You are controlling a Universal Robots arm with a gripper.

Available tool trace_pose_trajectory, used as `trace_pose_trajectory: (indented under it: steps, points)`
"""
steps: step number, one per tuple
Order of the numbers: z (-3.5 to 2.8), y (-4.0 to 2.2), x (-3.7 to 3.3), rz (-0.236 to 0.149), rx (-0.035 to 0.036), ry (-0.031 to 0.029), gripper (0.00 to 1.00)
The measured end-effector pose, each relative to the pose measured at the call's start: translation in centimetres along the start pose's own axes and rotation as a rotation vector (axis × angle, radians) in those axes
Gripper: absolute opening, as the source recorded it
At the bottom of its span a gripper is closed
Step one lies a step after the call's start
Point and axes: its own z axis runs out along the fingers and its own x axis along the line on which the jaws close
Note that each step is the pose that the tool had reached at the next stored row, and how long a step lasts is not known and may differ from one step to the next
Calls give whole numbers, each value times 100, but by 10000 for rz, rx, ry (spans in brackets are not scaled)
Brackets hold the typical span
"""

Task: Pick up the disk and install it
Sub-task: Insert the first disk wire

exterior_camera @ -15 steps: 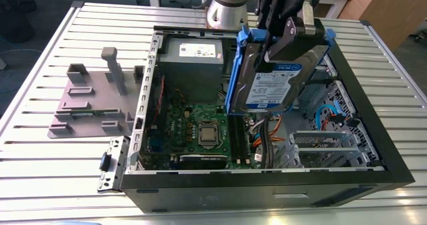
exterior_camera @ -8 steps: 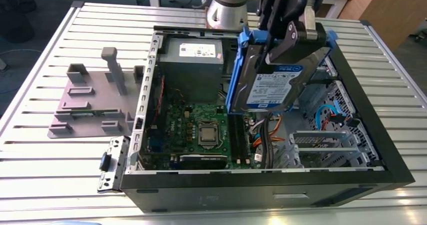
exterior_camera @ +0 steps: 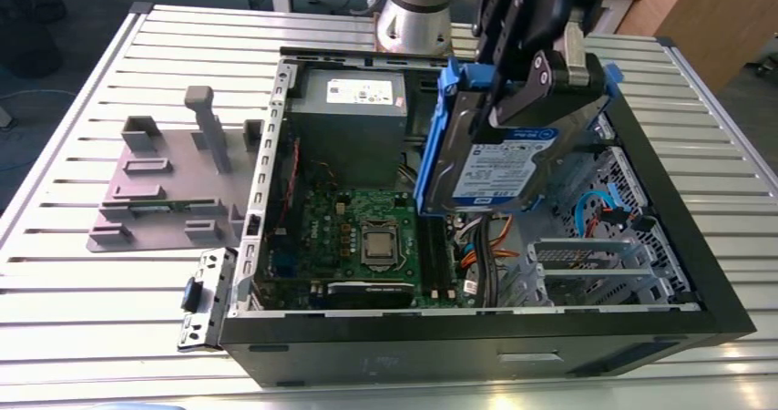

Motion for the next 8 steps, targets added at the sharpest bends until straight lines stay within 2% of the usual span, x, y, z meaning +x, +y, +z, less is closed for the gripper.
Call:
trace_pose_trajectory:
  steps: [8]
  points:
    - [0,-9,25,0,0,0,37]
